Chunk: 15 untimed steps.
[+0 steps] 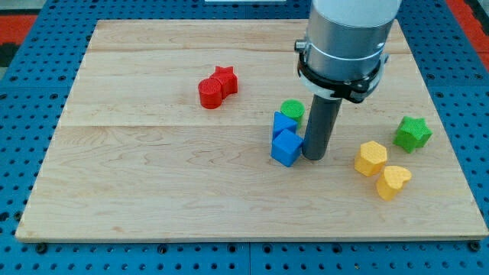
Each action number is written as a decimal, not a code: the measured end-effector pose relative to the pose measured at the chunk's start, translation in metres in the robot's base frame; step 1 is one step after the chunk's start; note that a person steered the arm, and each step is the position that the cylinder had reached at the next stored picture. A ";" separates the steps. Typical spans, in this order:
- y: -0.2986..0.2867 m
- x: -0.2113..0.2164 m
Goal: Move the green circle at the top center of the board
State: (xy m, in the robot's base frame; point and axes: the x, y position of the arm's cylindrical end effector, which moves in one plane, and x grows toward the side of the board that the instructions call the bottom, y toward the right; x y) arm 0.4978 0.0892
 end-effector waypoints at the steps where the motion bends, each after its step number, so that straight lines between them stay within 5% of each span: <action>1: -0.003 0.000; 4: -0.018 -0.026; 10: -0.031 -0.249; 15: -0.127 -0.232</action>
State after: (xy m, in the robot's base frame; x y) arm 0.2659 -0.0380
